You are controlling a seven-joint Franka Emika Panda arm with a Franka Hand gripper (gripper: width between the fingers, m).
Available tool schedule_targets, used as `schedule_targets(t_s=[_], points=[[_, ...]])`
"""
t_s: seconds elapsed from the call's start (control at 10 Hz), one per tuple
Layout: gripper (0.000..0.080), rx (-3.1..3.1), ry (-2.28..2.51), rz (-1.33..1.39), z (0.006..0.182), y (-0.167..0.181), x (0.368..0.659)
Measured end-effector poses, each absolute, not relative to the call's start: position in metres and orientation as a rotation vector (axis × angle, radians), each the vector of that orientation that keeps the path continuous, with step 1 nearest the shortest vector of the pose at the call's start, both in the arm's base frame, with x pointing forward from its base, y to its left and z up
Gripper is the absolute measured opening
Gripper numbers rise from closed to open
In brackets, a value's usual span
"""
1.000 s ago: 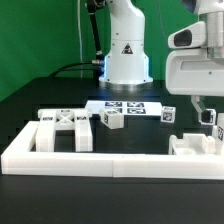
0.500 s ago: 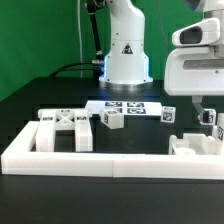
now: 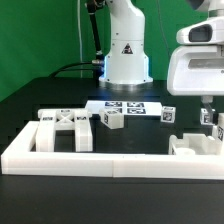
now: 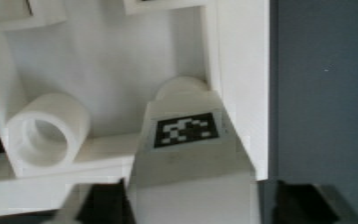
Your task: Assemble chair
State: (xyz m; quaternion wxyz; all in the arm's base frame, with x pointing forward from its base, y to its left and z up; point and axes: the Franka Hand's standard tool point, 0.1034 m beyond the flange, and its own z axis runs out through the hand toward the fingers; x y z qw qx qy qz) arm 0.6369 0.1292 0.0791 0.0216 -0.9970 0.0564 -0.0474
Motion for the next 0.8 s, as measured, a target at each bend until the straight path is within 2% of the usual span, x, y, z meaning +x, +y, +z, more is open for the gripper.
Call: schedule_targets(t_s=[0.1,0.3,0.8], points=[[0.0286,-3.086,0.218,-0.146,0.0792,0.1291,0.6369],[0.0287,-3.083,0.236,-0.146,0.0791,0.1290,0.6369],[0.0287,-2.928,0.936,-0.128,0.0783,0.1275,0.6368]])
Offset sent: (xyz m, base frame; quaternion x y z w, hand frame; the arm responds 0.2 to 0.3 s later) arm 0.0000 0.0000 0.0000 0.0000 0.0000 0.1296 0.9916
